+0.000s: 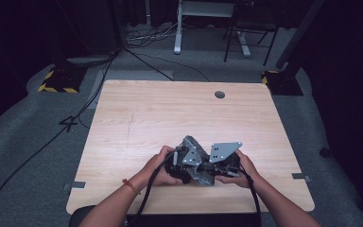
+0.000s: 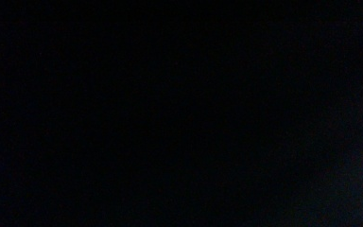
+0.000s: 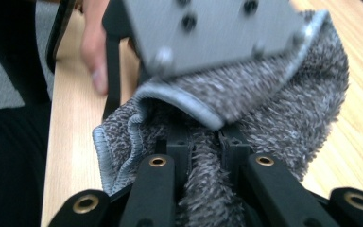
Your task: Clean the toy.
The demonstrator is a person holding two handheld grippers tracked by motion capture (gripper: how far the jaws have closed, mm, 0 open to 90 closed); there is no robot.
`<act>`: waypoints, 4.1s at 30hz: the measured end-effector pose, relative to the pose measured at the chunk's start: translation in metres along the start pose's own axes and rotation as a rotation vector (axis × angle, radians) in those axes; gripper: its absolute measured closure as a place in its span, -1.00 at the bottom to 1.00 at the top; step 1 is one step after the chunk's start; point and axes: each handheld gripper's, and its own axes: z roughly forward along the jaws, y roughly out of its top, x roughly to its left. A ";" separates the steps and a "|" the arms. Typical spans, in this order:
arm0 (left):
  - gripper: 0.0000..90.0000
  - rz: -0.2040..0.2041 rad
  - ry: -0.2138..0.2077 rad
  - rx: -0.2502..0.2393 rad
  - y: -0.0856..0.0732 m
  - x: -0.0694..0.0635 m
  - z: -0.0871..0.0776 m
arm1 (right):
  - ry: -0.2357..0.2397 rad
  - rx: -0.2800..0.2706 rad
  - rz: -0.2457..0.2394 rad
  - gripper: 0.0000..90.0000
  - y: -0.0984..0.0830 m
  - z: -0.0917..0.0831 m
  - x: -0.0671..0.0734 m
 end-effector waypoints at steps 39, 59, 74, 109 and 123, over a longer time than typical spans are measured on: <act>-0.25 -0.030 0.006 -0.111 -0.008 0.006 -0.020 | 0.069 -0.136 0.156 0.76 -0.042 -0.013 -0.028; -0.26 -0.012 0.027 -0.104 -0.002 0.002 -0.021 | -0.005 -0.082 0.163 0.76 -0.043 -0.010 -0.032; -0.26 0.004 -0.001 -0.062 -0.002 0.000 -0.016 | 0.091 -0.165 0.075 0.75 -0.033 -0.016 -0.019; -0.26 -0.015 -0.012 -0.143 0.000 0.003 -0.034 | -0.093 0.003 0.060 0.76 -0.036 -0.005 -0.022; -0.26 -0.030 0.017 -0.142 -0.007 0.010 -0.041 | 0.027 0.046 0.002 0.77 -0.034 -0.002 -0.013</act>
